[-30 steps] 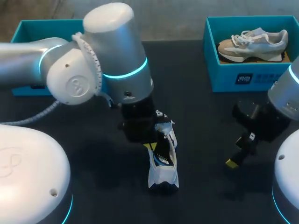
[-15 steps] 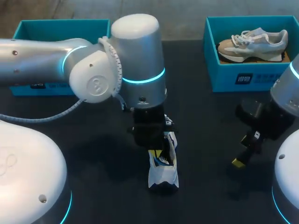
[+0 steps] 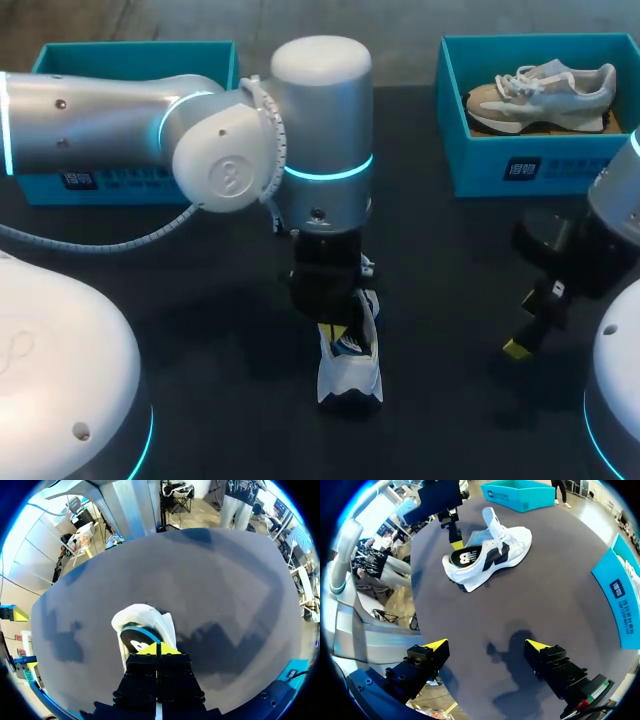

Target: Take the shoe out of the shoebox, open the shoe tongue, remove and reinsert the insole, then place the shoe into the shoebox

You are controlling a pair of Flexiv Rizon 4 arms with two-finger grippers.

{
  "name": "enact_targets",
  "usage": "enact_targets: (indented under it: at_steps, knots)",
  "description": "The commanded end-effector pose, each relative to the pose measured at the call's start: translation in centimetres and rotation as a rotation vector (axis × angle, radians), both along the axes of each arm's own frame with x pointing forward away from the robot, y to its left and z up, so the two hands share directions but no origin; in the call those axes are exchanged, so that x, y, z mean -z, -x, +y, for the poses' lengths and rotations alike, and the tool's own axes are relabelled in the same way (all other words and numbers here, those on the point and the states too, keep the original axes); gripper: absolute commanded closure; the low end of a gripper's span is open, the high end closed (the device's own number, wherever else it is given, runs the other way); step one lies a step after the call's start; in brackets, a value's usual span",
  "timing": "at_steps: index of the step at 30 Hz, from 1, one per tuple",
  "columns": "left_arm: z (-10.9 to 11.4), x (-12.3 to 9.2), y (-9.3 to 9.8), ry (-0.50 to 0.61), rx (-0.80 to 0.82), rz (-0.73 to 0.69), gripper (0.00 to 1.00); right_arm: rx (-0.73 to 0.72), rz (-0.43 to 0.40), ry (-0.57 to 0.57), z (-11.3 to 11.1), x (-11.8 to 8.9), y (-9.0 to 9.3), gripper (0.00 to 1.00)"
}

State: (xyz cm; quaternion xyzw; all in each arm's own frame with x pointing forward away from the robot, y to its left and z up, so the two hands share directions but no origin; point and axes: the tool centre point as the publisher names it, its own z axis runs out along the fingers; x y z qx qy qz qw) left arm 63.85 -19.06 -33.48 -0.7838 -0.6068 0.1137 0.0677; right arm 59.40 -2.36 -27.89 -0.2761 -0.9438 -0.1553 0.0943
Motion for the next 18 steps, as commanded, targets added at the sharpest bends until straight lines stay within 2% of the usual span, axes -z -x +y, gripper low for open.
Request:
enact_targets:
  at_steps: [1,18]
  knots:
    - [-0.2,0.5,0.1,-0.007,0.006,-0.004,1.00,0.001,-0.005,-0.002,-0.1,0.0,0.3,0.00]
    - [-0.5,2.6,0.2,-0.030,0.049,-0.019,1.00,0.001,-0.005,-0.002,-0.1,0.0,0.3,0.00]
